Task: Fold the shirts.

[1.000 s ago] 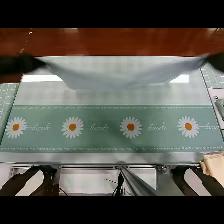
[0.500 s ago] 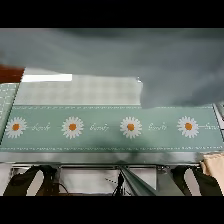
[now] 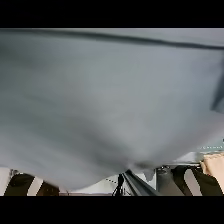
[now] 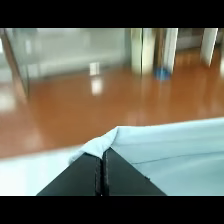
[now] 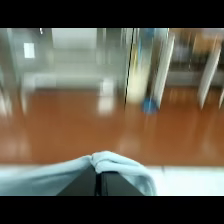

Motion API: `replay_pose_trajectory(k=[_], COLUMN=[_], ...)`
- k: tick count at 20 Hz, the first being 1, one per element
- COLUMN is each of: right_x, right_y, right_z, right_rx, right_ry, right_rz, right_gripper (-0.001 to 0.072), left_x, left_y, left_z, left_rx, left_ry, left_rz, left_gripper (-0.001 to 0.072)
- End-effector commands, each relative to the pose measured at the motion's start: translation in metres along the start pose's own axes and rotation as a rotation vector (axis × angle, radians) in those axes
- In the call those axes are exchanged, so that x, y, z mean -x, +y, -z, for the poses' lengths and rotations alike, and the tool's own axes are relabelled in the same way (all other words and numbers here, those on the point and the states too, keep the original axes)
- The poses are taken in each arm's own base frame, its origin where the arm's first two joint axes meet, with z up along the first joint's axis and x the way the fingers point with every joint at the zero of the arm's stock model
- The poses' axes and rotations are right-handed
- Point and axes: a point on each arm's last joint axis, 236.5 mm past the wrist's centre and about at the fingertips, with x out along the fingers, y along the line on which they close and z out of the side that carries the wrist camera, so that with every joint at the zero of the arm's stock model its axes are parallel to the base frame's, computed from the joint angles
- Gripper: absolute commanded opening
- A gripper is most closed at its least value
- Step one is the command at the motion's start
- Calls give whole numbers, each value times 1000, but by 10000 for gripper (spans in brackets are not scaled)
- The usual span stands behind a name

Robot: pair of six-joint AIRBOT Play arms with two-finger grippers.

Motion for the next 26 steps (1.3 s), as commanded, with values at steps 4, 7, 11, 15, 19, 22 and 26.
replay_pose_trajectory(k=[4,7,11,15,19,22,26], right_x=[-137,-218,-315,-383,-422,-438,-445], right_y=[0,15,34,40,40,43,48], right_z=[114,160,217,241,276,315,359], right_rx=[23,-9,-20,-143,-192,-230,-259], right_ry=[550,675,727,652,654,723,820], right_rz=[-111,-155,-184,-154,-137,-131,-134], right_gripper=[28,28,28,28,29,29,29], left_x=[-102,-168,-252,-314,-358,-384,-416], left_y=[37,56,85,100,108,105,101], left_z=[111,189,268,324,358,370,377], left_rx=[149,245,330,418,502,606,685], left_ry=[456,676,811,845,812,764,686], left_rz=[44,76,80,78,64,76,70], left_gripper=[26,27,27,27,27,28,28])
